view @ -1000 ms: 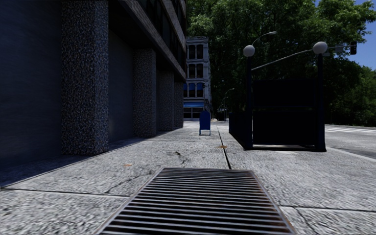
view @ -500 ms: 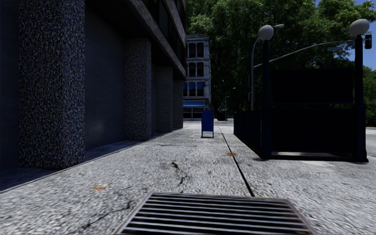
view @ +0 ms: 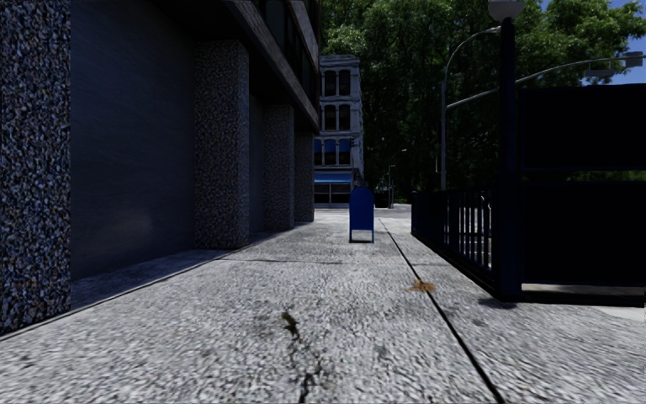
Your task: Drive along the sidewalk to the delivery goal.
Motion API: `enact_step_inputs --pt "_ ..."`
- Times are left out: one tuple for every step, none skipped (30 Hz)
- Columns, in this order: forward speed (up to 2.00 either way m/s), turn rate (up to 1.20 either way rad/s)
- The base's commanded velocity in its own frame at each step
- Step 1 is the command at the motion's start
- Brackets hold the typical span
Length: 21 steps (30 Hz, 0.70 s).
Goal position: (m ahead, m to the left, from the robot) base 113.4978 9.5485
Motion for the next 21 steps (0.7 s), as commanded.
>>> enact_step_inputs --pt "2.0 0.0" --pt "2.0 0.0" --pt "2.0 0.0" --pt "2.0 0.0" --pt "2.0 0.0" --pt "2.0 0.0" --pt "2.0 0.0" --pt "2.0 0.0" --pt "2.0 0.0" --pt "2.0 0.0" --pt "2.0 0.0" --pt "2.0 0.0" --pt "2.0 0.0" --pt "2.0 0.0" --pt "2.0 0.0" --pt "2.0 0.0" --pt "2.0 0.0" --pt "2.0 0.0" --pt "2.0 0.0" --pt "2.0 0.0" --pt "2.0 0.0"
